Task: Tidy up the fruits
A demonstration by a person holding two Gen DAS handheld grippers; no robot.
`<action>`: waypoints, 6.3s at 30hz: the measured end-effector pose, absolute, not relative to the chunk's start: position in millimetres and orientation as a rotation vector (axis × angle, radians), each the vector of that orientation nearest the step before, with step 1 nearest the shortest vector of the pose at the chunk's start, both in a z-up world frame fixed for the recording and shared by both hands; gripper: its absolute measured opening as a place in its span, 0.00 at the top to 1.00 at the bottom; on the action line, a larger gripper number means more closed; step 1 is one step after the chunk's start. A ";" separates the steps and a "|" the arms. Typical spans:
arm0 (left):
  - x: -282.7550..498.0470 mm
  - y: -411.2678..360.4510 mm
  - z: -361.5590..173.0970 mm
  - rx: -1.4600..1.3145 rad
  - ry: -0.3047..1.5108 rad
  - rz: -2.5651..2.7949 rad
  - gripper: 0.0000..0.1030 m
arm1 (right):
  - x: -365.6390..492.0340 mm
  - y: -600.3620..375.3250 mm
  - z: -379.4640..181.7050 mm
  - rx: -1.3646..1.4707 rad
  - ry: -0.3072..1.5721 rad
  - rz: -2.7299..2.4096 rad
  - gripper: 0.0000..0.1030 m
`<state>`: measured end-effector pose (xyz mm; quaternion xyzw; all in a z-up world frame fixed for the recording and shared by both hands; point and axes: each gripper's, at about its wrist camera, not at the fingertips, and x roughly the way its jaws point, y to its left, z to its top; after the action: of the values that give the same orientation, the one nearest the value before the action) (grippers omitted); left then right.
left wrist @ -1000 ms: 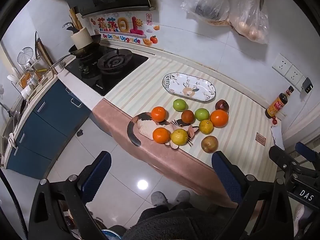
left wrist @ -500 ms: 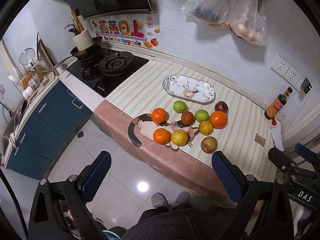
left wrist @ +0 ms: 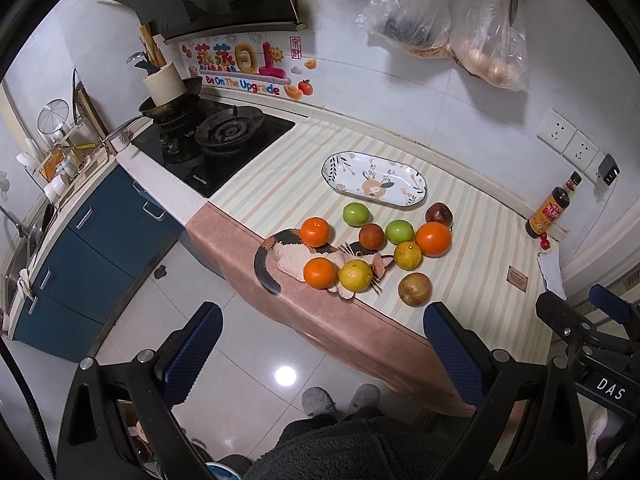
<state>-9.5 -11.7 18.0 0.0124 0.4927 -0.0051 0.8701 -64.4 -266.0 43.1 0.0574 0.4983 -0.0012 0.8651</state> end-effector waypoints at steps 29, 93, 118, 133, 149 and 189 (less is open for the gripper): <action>-9.9 -11.8 24.8 0.026 1.026 -0.014 0.00 | -61.6 -266.1 48.9 0.122 1.027 -0.004 0.00; 312.8 3.2 -314.4 0.105 1.700 -0.165 0.30 | 248.4 -328.8 -346.3 0.831 1.523 -0.276 0.06; 293.0 -15.1 -312.3 0.224 1.624 -0.134 0.40 | 221.1 -280.8 -346.0 0.555 1.704 -0.162 0.18; 284.0 -10.0 -311.3 0.214 1.612 -0.138 0.40 | 189.6 -281.3 -356.5 0.527 1.745 -0.158 0.09; 300.4 -22.3 -238.5 0.124 1.536 -0.260 0.40 | 198.3 -279.3 -291.8 0.646 1.503 -0.080 0.16; 506.3 -113.0 -305.0 -0.034 1.725 -0.310 0.34 | 432.1 -265.4 -296.4 0.388 1.482 0.014 0.08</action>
<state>506.3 -113.0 -305.0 -0.0150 0.7561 -0.1358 0.6400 432.1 -265.4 -296.4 0.1756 0.6707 0.0064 0.7207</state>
